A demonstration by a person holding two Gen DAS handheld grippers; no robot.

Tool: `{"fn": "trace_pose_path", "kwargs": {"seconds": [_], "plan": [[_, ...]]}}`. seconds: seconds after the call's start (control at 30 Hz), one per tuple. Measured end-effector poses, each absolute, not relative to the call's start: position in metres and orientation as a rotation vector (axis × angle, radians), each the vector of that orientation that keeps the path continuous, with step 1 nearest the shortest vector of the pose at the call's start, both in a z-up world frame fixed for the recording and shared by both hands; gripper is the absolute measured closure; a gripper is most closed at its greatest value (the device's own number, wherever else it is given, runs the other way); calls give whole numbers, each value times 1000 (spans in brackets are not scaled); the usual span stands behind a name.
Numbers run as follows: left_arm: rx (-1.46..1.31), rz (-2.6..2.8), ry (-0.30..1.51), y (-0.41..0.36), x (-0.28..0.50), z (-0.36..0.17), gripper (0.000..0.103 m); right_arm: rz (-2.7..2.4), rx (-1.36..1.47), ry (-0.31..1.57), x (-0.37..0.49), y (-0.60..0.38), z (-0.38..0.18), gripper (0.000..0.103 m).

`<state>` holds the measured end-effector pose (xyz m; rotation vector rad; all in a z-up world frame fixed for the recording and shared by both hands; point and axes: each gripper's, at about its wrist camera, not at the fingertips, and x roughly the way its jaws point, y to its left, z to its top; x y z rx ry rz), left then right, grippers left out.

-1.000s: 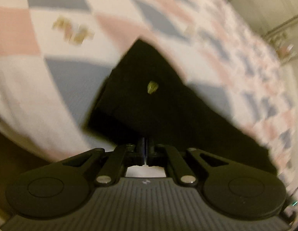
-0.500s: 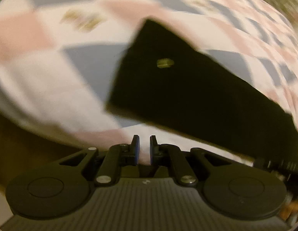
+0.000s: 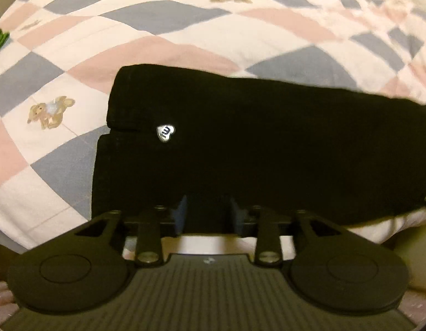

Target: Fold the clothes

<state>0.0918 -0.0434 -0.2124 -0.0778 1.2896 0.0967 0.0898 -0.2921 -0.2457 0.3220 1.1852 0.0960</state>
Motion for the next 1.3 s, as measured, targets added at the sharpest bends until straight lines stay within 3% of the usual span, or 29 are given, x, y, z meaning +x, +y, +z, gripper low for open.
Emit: {"fn": "trace_pose_path", "kwargs": {"seconds": [0.07, 0.17, 0.3, 0.4, 0.6, 0.77, 0.9, 1.3], "plan": [[-23, 109, 1318, -51, 98, -217, 70, 83, 262, 1262, 95, -298, -262, 63], [33, 105, 1312, -60, 105, -204, 71, 90, 285, 1208, 99, -298, -240, 61], [18, 73, 1256, -66, 105, -162, 70, 91, 381, 1127, 92, -310, -195, 41], [14, 65, 1233, -74, 100, -134, 67, 91, 410, 1121, 78, -335, -178, 34], [8, 74, 1194, -111, 91, -106, 64, 91, 420, 1126, 54, -387, -154, 30], [-15, 107, 1171, -157, 69, -91, 64, 122, 367, 1107, 18, -434, -101, 29], [-16, 115, 1142, -208, 47, -72, 64, 148, 345, 1071, 13, -483, -92, 22], [-44, 176, 1023, -302, -24, -13, 57, 273, 214, 1043, -8, -554, -53, 20]]}}
